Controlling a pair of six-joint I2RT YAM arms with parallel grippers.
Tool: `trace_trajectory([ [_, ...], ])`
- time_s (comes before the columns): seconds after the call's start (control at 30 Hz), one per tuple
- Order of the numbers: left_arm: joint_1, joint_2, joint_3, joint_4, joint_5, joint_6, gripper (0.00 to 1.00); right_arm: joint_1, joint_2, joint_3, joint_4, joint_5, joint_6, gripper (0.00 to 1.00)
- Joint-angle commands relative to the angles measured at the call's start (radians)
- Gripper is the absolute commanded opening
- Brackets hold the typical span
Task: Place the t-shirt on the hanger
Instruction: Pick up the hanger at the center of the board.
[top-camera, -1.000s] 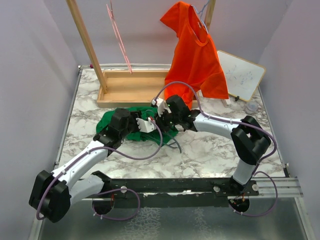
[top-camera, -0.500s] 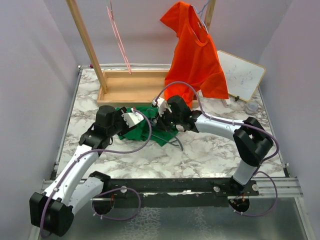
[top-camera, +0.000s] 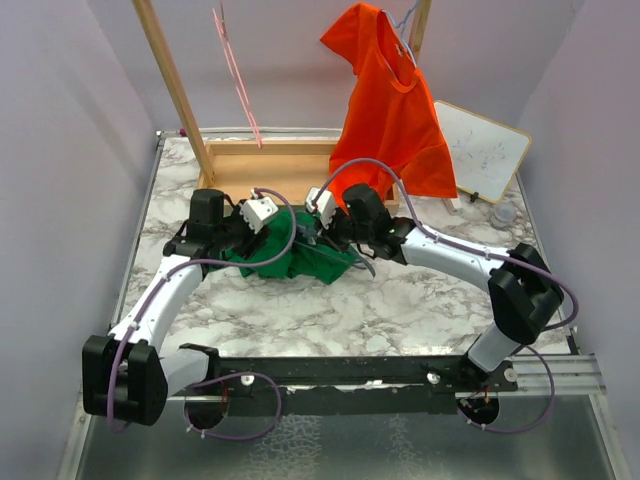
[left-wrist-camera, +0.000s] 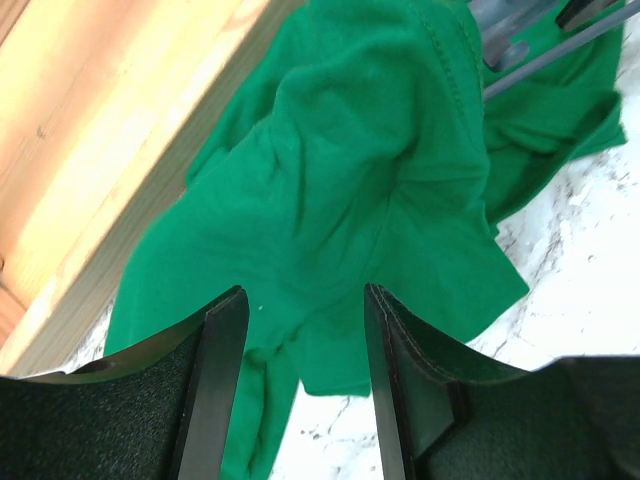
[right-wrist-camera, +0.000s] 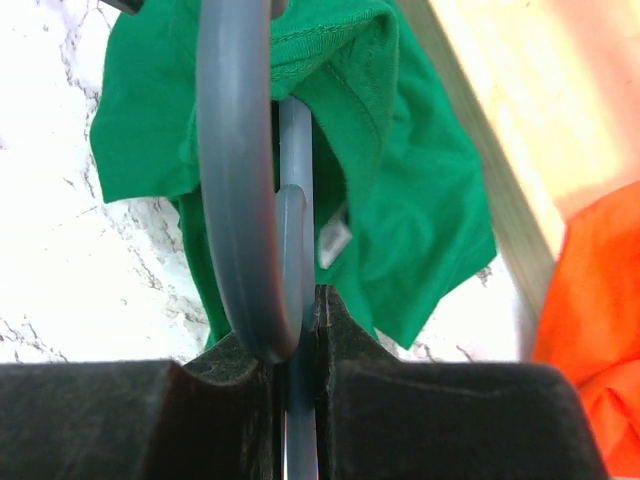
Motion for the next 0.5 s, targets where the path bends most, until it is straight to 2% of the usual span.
trace_trajectory([
  [0.0, 0.025, 0.043, 0.084, 0.016, 0.217, -0.007, 0.51, 0.001, -0.067, 0.019, 0.03, 0.04, -0.085, 0.01],
  [0.23, 0.031, 0.096, 0.122, -0.042, 0.376, 0.081, 0.47, 0.001, -0.086, -0.019, 0.057, 0.037, -0.126, 0.01],
  [0.47, 0.033, 0.183, 0.163, -0.088, 0.412, 0.145, 0.43, 0.01, -0.125, -0.082, 0.112, 0.009, -0.193, 0.01],
])
